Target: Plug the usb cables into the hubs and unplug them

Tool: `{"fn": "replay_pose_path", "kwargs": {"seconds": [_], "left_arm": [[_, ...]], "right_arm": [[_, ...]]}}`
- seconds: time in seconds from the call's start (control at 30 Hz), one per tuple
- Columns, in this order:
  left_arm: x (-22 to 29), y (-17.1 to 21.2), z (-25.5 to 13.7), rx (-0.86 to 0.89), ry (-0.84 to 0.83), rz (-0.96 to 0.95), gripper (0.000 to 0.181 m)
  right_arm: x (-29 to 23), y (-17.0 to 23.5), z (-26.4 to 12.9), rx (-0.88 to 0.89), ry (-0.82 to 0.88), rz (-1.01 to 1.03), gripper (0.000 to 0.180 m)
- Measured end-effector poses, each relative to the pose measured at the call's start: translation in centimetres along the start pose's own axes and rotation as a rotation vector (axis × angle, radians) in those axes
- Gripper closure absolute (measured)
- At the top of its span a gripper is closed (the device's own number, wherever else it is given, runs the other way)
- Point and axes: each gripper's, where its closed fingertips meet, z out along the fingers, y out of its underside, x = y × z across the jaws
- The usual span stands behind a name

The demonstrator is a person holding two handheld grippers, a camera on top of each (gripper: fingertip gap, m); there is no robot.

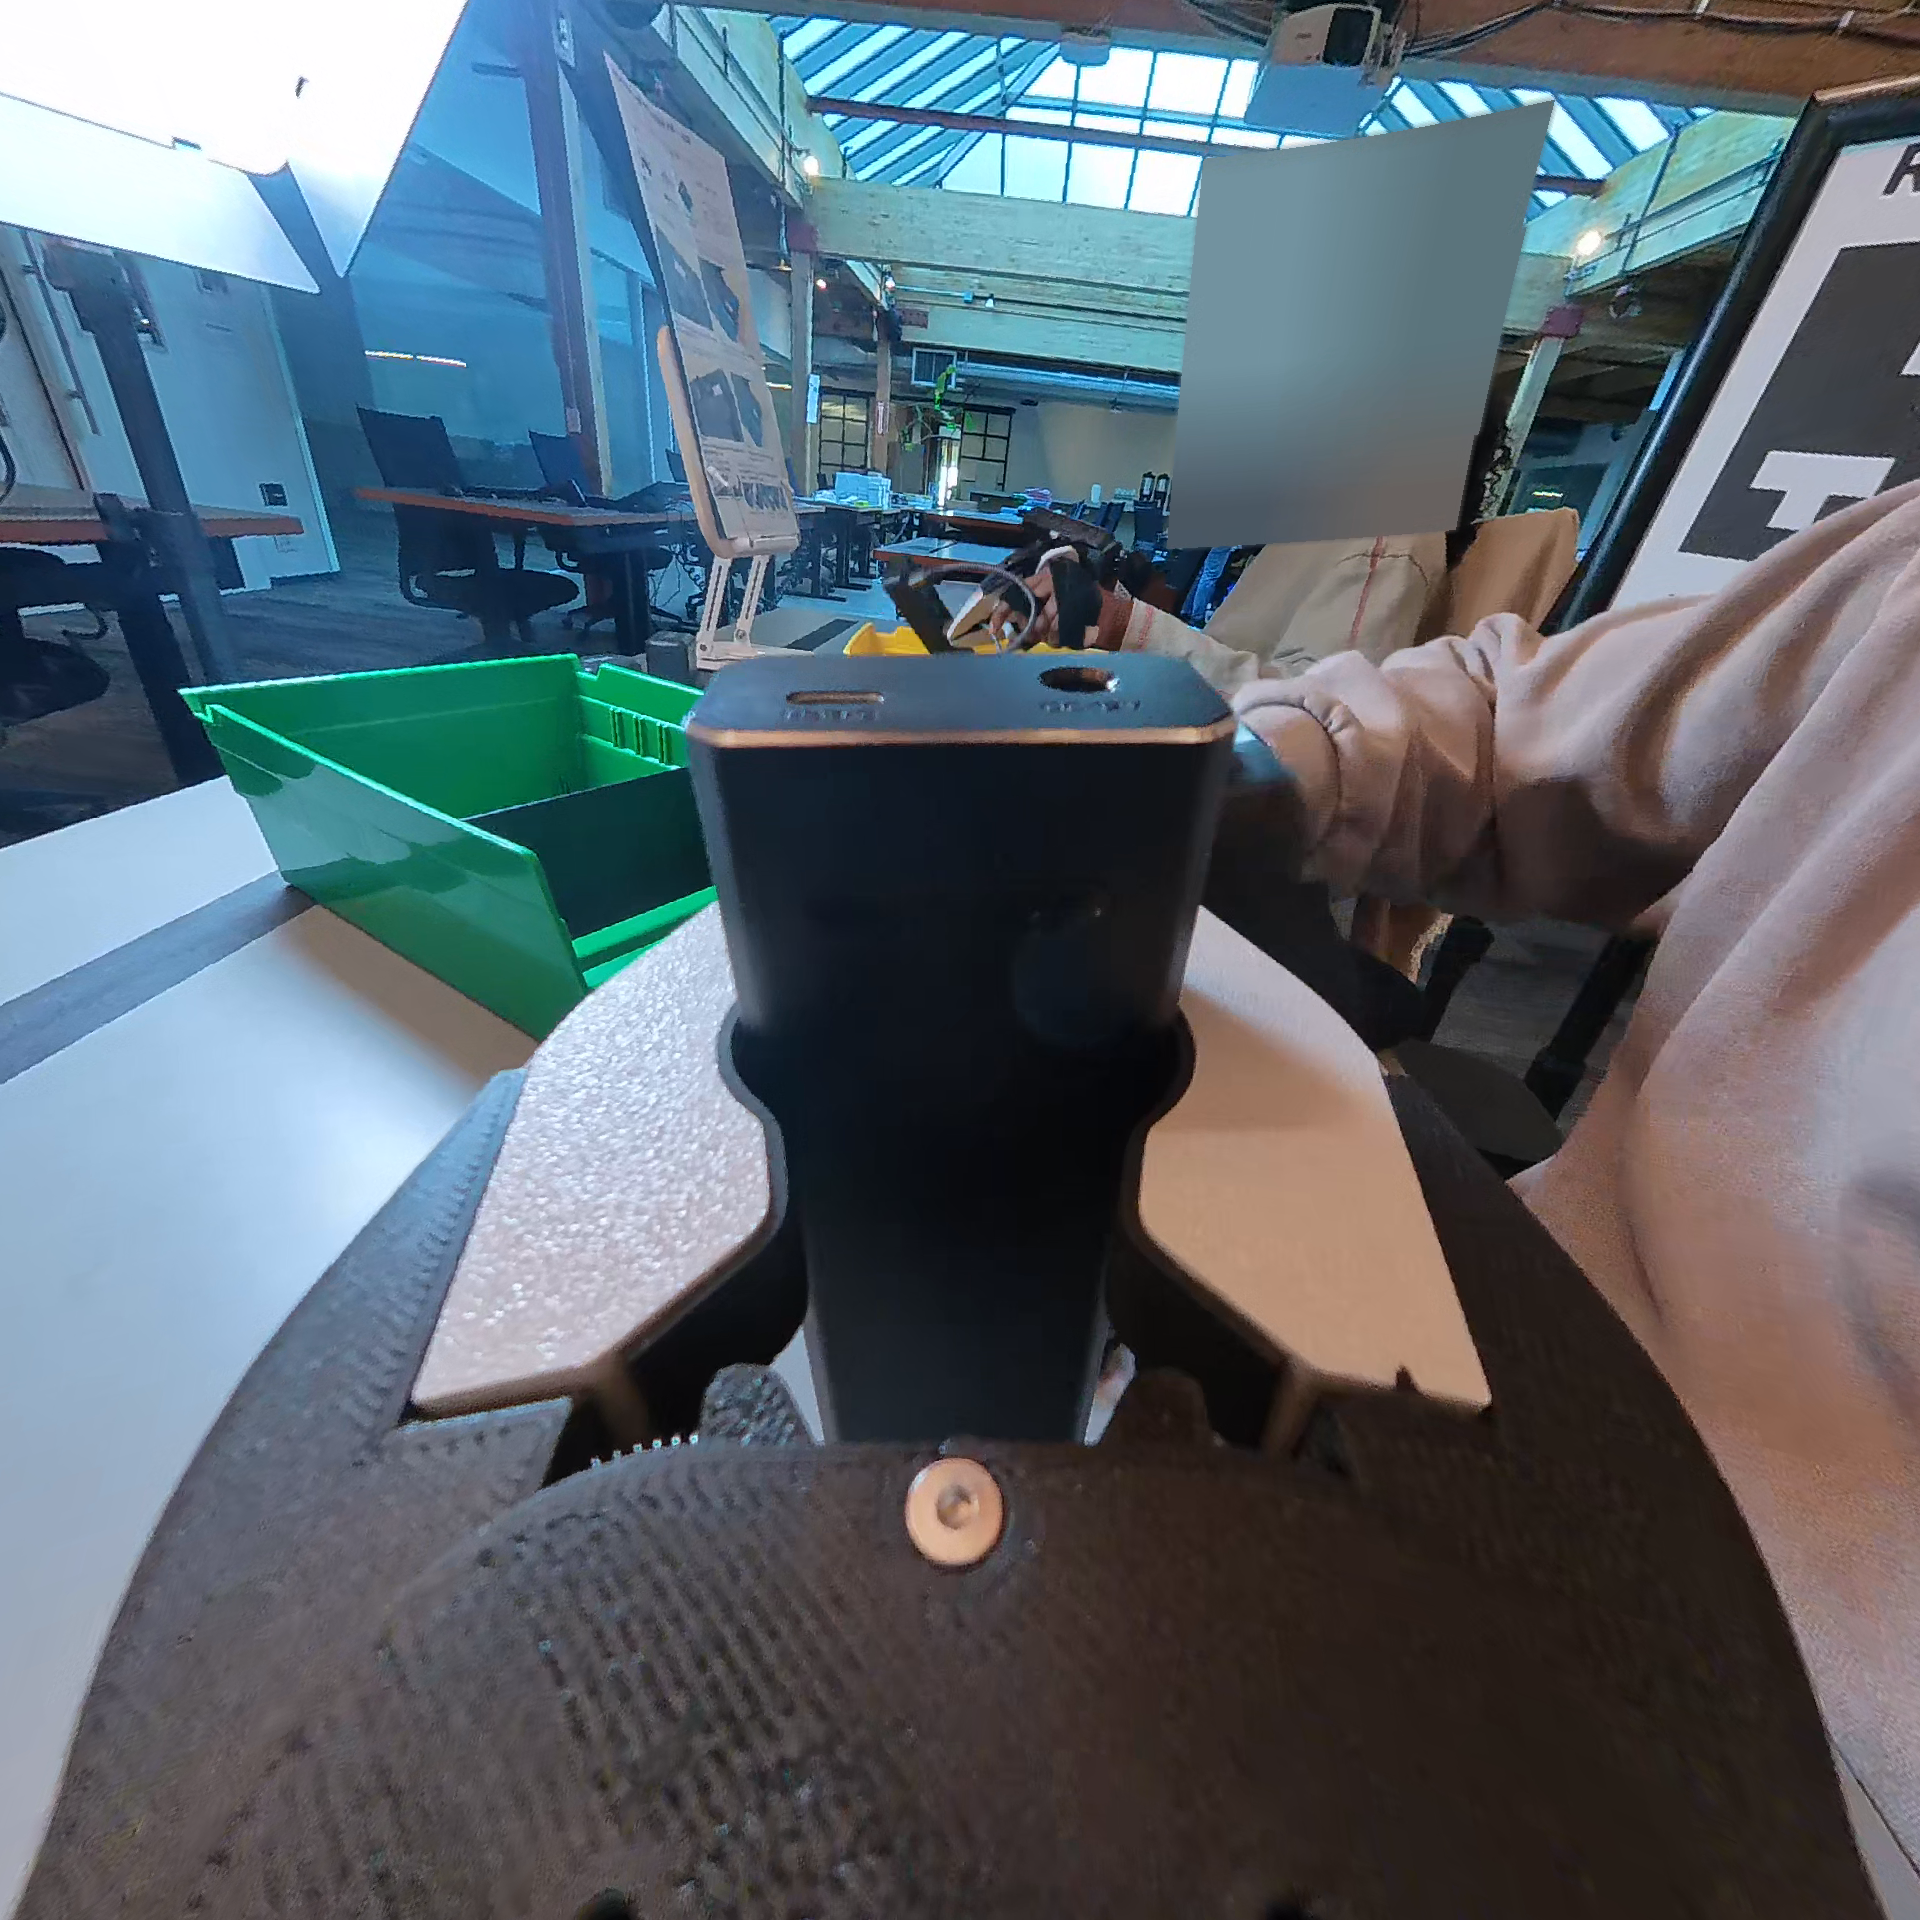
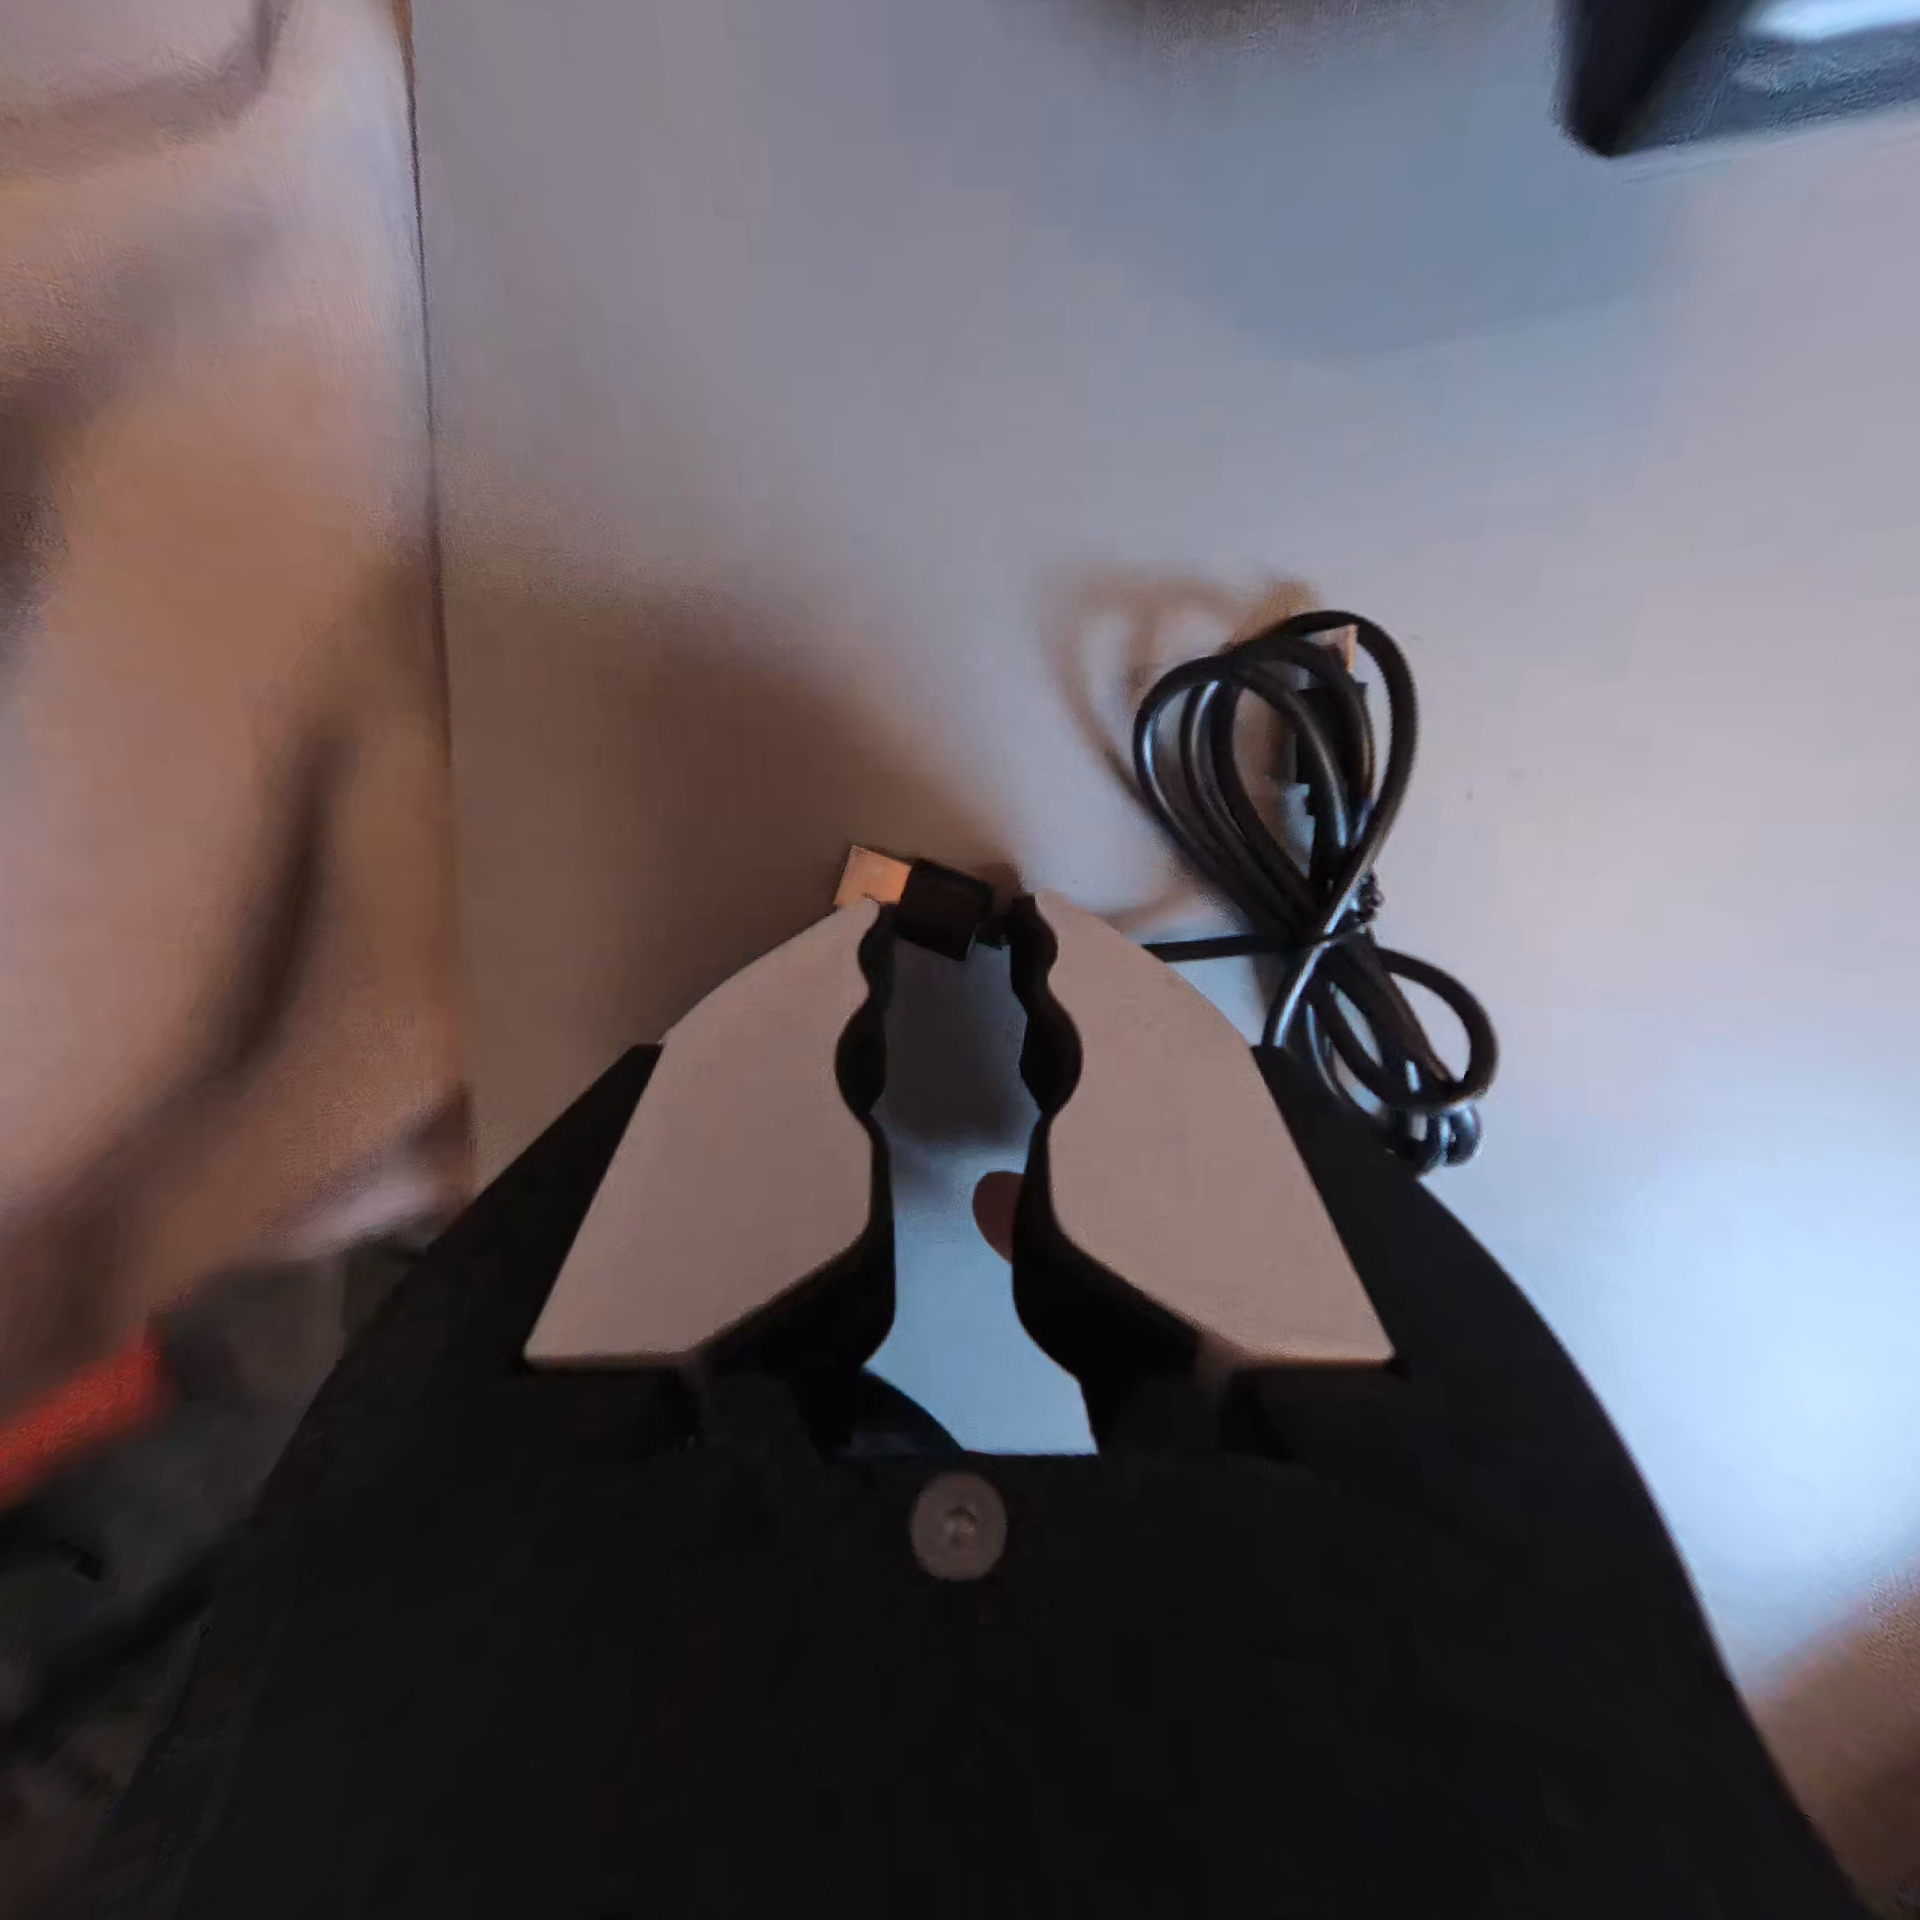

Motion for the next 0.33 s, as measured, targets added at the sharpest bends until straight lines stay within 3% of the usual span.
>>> {"fn": "replay_pose_path", "kwargs": {"seconds": [0.03, 0.13, 0.2, 0.33], "left_arm": [[0.1, -0.1, 0.0, 0.001, 0.002, 0.002, 0.109], [0.3, -0.1, 0.1, 0.003, 0.010, 0.005, 0.109], [0.5, -0.2, 0.1, 0.007, 0.020, 0.005, 0.109], [1.3, -0.6, 0.1, 0.023, 0.061, 0.011, 0.109]], "right_arm": [[-0.2, -0.7, -0.1, 0.092, -0.022, 0.114, 0.158], [-0.5, -3.8, -2.3, 0.431, -0.101, 0.318, 0.158], [-0.1, -4.5, -4.1, 0.553, -0.057, 0.280, 0.154], [0.4, -2.5, -4.3, 0.423, 0.169, -0.047, 0.146]]}}
